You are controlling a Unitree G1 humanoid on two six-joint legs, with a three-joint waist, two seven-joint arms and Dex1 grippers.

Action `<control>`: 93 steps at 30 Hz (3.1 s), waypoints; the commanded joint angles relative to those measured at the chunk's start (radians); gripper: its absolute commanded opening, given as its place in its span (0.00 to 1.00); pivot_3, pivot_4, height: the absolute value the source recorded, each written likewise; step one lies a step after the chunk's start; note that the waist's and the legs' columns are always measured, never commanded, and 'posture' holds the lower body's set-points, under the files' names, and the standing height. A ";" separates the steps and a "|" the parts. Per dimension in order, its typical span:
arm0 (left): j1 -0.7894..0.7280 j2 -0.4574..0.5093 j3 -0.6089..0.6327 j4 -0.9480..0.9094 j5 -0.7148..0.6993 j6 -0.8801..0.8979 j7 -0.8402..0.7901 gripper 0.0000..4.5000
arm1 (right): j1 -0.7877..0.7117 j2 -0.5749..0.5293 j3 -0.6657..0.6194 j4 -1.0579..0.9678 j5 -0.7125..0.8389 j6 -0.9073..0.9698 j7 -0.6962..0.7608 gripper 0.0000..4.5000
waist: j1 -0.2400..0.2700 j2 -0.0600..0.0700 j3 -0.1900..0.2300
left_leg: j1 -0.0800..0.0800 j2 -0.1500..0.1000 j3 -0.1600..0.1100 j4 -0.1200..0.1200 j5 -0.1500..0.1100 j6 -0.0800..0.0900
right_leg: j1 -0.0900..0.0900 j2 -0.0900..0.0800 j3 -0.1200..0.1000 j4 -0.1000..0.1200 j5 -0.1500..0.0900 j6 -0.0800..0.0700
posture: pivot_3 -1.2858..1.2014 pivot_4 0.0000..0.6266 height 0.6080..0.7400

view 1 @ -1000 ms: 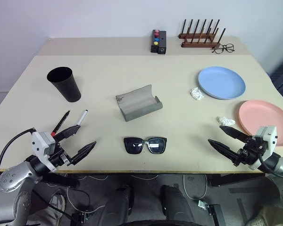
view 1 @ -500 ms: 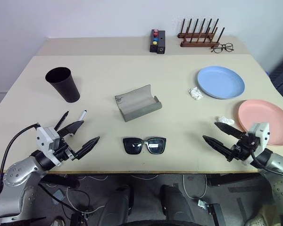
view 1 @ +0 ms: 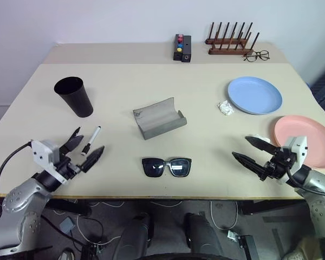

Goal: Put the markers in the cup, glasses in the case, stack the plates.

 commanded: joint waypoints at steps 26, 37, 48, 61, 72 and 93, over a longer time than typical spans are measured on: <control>-0.350 0.099 -0.037 -0.081 -0.122 0.734 0.532 1.00 | -0.555 -0.007 0.374 0.152 -0.049 0.042 0.342 0.86 | -0.002 -0.001 0.001 | 0.000 0.000 0.000 0.004 0.002 0.001 | 0.000 0.003 0.000 0.004 0.002 0.003 | 0.52 0.24 1.00; -0.383 0.076 -0.049 0.011 -0.049 0.785 0.565 1.00 | -0.552 -0.004 0.359 0.176 -0.056 0.006 0.342 0.86 | -0.003 -0.001 0.001 | 0.000 0.000 0.000 0.005 0.000 -0.001 | 0.000 0.003 0.000 0.004 0.002 0.003 | 0.52 0.24 1.00; -0.398 0.069 -0.122 0.158 0.060 0.854 0.522 0.71 | -0.518 -0.001 0.357 0.141 -0.049 0.009 0.311 0.88 | -0.002 0.000 0.000 | 0.002 0.000 0.000 0.005 0.001 -0.002 | 0.000 0.003 0.000 0.007 0.002 0.003 | 0.52 0.24 1.00; -0.463 0.020 0.009 0.116 0.023 0.993 0.492 0.27 | -0.516 -0.001 0.357 0.130 -0.046 0.016 0.283 0.88 | 0.000 0.000 0.000 | 0.003 -0.001 0.000 0.006 0.001 -0.002 | 0.000 0.002 0.000 0.011 0.002 0.004 | 0.52 0.24 1.00; -0.465 -0.013 0.040 0.089 0.058 1.022 0.514 0.01 | -0.547 0.017 0.366 0.146 -0.050 0.016 0.278 0.88 | 0.000 0.000 0.000 | 0.003 -0.001 0.000 0.006 0.001 -0.002 | 0.000 0.002 0.000 0.011 0.002 0.004 | 0.52 0.24 1.00; -0.624 -0.138 -0.108 -0.021 0.212 0.288 0.386 0.01 | -0.630 0.048 0.351 0.211 -0.069 -0.019 0.226 0.88 | -0.001 -0.003 0.002 | 0.001 0.000 0.000 0.006 0.002 -0.004 | -0.002 0.003 0.000 0.012 0.001 0.000 | 0.52 0.24 1.00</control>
